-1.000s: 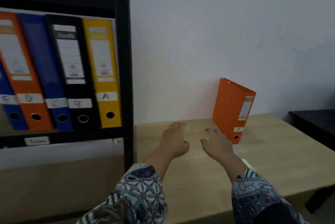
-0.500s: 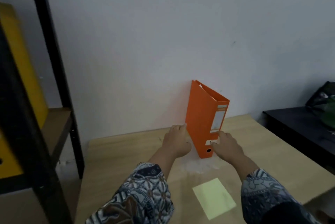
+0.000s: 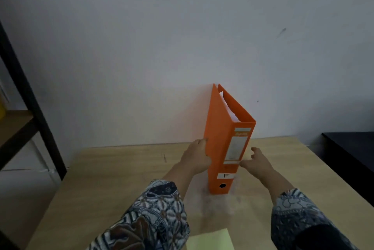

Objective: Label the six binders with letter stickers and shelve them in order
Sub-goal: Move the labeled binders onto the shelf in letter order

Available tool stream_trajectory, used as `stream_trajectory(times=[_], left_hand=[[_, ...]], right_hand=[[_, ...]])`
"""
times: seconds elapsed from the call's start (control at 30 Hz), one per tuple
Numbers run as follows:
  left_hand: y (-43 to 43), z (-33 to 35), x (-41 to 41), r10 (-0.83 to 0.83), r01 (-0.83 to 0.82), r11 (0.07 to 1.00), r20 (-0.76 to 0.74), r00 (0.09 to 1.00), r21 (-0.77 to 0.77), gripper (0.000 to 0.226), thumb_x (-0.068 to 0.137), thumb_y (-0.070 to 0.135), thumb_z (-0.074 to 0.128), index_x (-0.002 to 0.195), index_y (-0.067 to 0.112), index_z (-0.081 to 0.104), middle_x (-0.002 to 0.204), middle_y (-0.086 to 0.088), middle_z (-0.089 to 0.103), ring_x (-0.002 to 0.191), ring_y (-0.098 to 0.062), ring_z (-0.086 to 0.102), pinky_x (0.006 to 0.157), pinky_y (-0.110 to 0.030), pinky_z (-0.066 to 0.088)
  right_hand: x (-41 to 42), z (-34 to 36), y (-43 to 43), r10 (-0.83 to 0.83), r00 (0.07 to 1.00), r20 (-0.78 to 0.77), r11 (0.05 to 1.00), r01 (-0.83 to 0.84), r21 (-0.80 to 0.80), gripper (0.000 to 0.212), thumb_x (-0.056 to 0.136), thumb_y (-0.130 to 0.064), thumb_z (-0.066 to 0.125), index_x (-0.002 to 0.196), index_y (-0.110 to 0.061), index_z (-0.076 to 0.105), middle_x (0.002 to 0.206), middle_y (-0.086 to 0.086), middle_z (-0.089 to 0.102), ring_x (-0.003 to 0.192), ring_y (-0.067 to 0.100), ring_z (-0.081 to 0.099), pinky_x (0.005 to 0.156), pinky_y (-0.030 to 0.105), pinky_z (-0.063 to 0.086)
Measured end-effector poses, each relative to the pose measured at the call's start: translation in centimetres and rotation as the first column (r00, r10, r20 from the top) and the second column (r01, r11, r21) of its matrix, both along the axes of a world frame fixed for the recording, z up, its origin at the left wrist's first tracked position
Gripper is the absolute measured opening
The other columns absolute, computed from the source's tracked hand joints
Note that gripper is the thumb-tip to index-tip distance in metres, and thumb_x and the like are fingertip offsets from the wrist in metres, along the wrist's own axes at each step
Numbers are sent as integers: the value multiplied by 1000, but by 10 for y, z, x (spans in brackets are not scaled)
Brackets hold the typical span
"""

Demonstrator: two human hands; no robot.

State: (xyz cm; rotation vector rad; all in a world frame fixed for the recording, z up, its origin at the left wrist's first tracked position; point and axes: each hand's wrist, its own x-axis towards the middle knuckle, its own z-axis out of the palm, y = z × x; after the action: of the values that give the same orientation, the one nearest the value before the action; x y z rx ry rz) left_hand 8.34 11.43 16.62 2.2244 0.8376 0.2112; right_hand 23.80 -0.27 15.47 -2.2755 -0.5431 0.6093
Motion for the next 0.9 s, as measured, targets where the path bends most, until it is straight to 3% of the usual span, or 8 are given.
stream_trajectory(times=[0.13,0.2,0.33,0.43,0.6,0.7,0.8,0.9], left_hand=[[-7,-7,36,84,-73,980,53,995,-188,68,91,9,50,151,19,18,150,-8,36,134,-28,39,99,-30,38],[-11,-16,50,124,-113,958,28,992,-263,82,92,20,57,152,25,2,149,-7,39,131,-28,43,95,-30,40],[-12,-25,68,191,-162,907,37,981,-388,97,90,18,59,146,40,-17,152,-7,34,134,-29,40,104,-42,42],[-13,-20,72,207,-134,893,130,970,-429,99,87,5,56,146,49,-9,153,-2,31,138,-28,34,107,-49,39],[-7,-17,58,252,-120,856,201,947,-503,95,84,-7,53,149,44,8,149,-1,38,137,-25,37,104,-46,43],[1,-15,44,270,-125,842,210,940,-524,92,84,-8,56,149,43,15,145,-1,43,133,-26,42,97,-47,50],[5,-4,19,283,-137,838,206,937,-528,92,82,-9,56,149,42,18,141,-3,46,128,-26,47,82,-34,56],[7,12,-8,290,-134,846,235,928,-515,89,82,-10,51,148,40,21,137,-2,49,125,-25,48,60,-20,49]], right_hand=[[28,-13,9,54,987,-153,997,-46,54,102,74,-14,78,150,-13,10,151,18,28,135,34,34,102,46,39],[38,-22,13,116,973,-198,992,-104,68,101,74,-8,77,150,-16,12,151,16,29,136,33,33,103,46,38],[41,-27,22,259,932,-251,965,-240,106,72,82,1,64,143,-16,31,137,7,47,124,27,45,91,35,40],[40,-30,27,299,919,-258,952,-269,145,68,83,3,60,142,-18,33,130,6,51,114,23,48,85,34,39],[29,-34,27,344,918,-198,933,-310,182,71,83,-7,65,144,-25,32,136,3,50,118,20,47,86,33,42],[15,-31,29,356,916,-185,927,-321,197,72,86,-10,63,146,-29,28,139,1,48,127,24,45,95,40,43],[-7,-21,32,384,909,-162,913,-347,214,72,87,-13,63,146,-30,26,140,0,47,128,26,43,97,42,42],[-31,-9,36,411,903,-124,894,-373,247,70,87,-17,63,146,-30,27,138,0,49,117,20,49,87,32,45]])
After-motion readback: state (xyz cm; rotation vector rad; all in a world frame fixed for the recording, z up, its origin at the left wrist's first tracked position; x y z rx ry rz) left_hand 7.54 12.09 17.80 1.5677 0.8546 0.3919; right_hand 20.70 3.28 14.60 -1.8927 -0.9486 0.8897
